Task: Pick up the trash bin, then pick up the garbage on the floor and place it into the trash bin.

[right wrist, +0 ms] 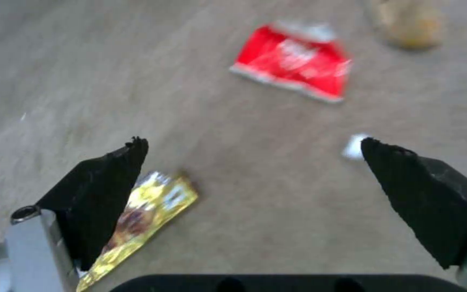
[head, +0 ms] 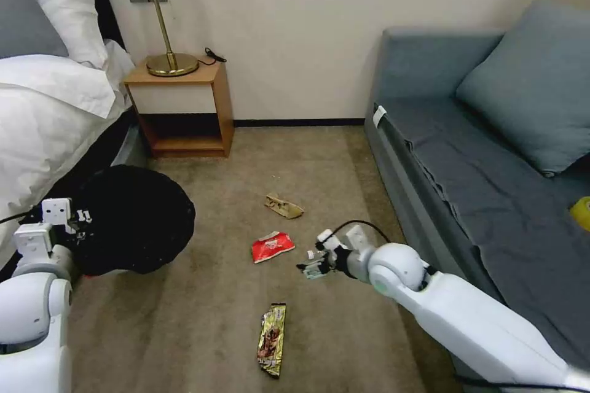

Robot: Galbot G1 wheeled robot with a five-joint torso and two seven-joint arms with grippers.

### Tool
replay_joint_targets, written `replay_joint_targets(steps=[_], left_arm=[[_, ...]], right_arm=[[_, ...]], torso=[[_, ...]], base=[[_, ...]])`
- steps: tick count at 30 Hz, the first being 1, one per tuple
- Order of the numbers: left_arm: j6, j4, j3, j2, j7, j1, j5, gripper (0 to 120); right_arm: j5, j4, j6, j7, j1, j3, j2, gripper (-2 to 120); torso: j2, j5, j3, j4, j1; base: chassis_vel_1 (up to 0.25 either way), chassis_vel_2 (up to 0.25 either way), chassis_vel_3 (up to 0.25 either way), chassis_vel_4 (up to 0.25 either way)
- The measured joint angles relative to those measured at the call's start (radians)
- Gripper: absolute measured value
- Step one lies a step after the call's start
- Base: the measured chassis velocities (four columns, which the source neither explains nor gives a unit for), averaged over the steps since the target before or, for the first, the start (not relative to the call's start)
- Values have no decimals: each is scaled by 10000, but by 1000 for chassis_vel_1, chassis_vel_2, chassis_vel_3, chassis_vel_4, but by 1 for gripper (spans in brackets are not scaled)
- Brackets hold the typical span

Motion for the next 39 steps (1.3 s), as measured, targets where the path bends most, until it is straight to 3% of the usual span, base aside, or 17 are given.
replay_joint_targets(steps=[9,26,39], left_arm=[[-211,515,-70,217,118,-114,51,4],[-345,442,-159,71,144,-7,37,4],[-378,410,-217,19,153,58,29,4]], right_arm=[[-1122,-1838,330,-629,504,-1791,945,100],[-2058,-3523,732,-1171,666,-2575,2499,100],[-2838,-4642,1081,-1454,550,-2428,2713,100]], torso=[[1,0,0,-1,0],[1,2,-1,-1,0],[1,2,-1,-2,0]], base=[[0,0,0,0],[0,0,0,0],[0,0,0,0]])
